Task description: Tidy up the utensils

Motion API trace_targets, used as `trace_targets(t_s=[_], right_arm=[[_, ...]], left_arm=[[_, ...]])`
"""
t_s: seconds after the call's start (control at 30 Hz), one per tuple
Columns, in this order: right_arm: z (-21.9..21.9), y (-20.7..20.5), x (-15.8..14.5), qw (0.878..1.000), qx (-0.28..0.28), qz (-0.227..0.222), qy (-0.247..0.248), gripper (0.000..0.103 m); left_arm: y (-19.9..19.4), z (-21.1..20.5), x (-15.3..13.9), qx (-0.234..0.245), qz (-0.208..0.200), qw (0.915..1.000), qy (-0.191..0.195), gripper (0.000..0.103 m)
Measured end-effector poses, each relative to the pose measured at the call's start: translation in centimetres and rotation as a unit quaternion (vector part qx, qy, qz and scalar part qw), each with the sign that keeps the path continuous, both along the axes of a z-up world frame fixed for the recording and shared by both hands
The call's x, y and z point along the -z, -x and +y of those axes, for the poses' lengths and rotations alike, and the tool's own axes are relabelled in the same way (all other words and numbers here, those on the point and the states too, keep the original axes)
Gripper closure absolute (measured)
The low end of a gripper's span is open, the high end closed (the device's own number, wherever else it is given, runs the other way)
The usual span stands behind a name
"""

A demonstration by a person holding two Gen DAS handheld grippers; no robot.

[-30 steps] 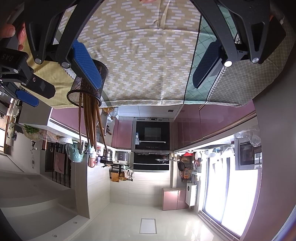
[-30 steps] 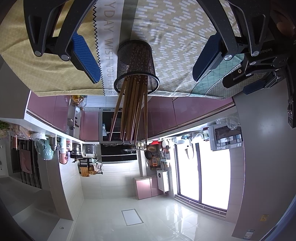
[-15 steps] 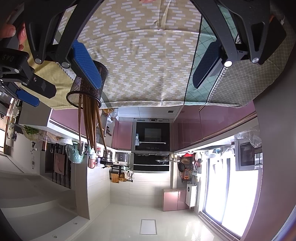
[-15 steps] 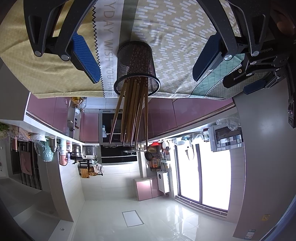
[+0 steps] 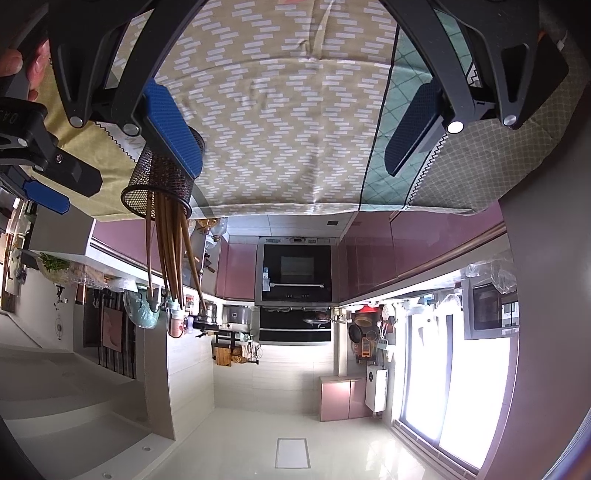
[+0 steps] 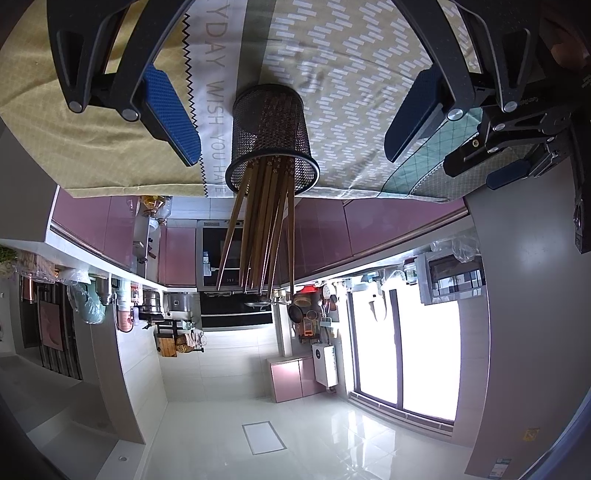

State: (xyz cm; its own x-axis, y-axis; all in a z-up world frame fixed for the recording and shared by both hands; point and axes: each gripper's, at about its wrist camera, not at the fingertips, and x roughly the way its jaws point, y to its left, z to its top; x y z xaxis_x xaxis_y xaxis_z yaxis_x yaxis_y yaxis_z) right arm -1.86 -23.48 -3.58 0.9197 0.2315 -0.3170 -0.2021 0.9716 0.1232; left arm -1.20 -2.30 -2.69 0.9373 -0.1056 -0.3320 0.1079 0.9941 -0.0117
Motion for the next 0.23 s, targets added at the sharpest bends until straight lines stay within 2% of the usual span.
trace_targets(t_s=[0.07,0.13,0.23], right_arm=[[-0.5,-0.3,0.2,1.000,0.000,0.011,0.004,0.007],[-1.7,-1.2,0.9,0.999,0.009,0.040,0.013,0.007],[-4.9,-3.8,2.9,0.991,0.052,0.117,0.040,0.007]], left_arm=[[-0.6,0.2,0.2,0.006,0.021,0.9998,0.004,0.006],[-1.7,0.3,0.4,0.005,0.040,0.9992,0.001,0.006],[-2.9,1.2,1.2,-0.002,0.071,0.9974,-0.001,0.006]])
